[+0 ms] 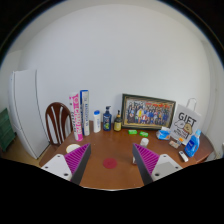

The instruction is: Pour water

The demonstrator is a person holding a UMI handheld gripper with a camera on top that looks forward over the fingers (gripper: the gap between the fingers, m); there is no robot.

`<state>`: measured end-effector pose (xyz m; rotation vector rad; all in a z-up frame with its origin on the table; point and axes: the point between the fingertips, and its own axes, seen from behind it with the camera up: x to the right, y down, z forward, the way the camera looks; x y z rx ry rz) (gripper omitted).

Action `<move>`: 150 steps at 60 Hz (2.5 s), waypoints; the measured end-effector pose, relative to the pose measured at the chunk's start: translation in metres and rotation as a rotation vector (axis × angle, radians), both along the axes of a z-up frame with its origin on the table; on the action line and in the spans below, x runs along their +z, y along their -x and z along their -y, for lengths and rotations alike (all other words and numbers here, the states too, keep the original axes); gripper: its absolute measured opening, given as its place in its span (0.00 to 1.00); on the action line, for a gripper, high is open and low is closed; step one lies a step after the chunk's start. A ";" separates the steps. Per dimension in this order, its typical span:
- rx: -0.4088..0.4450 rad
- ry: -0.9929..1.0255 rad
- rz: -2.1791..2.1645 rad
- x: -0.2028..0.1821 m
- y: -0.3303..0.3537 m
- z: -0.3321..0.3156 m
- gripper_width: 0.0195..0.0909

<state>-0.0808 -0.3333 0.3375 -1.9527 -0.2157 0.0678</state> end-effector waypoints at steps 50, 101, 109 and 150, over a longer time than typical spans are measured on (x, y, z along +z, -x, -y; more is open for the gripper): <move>-0.146 0.077 -0.024 -0.246 -0.146 -0.199 0.93; -0.167 -0.067 0.307 -0.175 -0.127 -0.250 0.32; -0.146 -0.138 0.612 -0.120 -0.086 -0.241 0.32; 0.233 -0.190 1.863 -0.172 0.109 -0.216 0.32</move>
